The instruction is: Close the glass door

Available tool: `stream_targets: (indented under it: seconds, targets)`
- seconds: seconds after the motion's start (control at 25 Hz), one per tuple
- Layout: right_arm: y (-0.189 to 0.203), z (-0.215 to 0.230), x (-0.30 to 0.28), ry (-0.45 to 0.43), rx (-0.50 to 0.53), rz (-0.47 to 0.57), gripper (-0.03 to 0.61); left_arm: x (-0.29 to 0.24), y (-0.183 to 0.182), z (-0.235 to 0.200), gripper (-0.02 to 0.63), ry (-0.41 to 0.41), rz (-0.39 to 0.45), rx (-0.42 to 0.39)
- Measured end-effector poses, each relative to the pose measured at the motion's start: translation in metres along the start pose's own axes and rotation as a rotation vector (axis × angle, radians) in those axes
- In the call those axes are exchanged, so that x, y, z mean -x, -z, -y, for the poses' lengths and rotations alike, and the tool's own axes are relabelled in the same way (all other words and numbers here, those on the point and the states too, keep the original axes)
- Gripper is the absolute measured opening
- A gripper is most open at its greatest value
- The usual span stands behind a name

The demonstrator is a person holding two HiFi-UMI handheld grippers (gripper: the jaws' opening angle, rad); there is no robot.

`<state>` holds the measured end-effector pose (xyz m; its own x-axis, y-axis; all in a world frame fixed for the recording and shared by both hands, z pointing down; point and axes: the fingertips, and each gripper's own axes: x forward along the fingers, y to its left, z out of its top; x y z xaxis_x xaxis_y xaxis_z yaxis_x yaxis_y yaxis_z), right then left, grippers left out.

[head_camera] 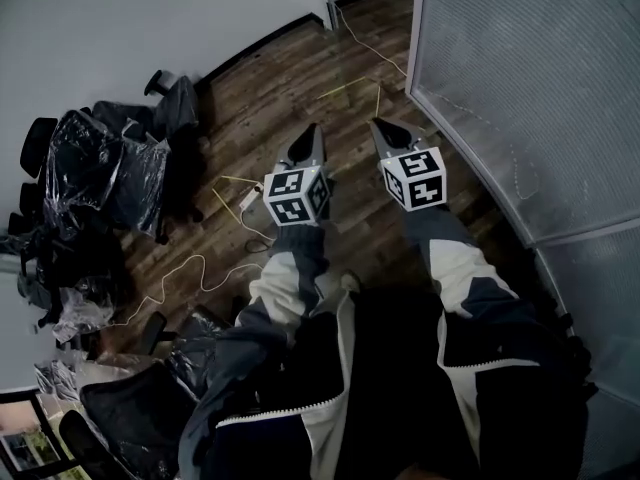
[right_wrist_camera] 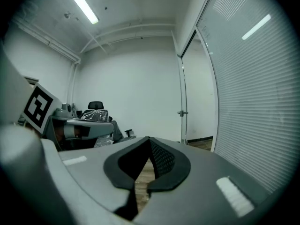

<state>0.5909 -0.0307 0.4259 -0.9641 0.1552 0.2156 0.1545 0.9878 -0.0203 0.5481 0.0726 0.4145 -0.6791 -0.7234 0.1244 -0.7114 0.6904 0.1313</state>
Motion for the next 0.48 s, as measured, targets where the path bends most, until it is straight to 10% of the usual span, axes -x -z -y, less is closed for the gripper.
stream_targets:
  seconds: [0.48]
  targets:
    - [-0.015,-0.036,-0.085,0.026,0.010,0.005,0.005,-0.021,-0.010,-0.081,0.003,0.059,0.030,-0.025]
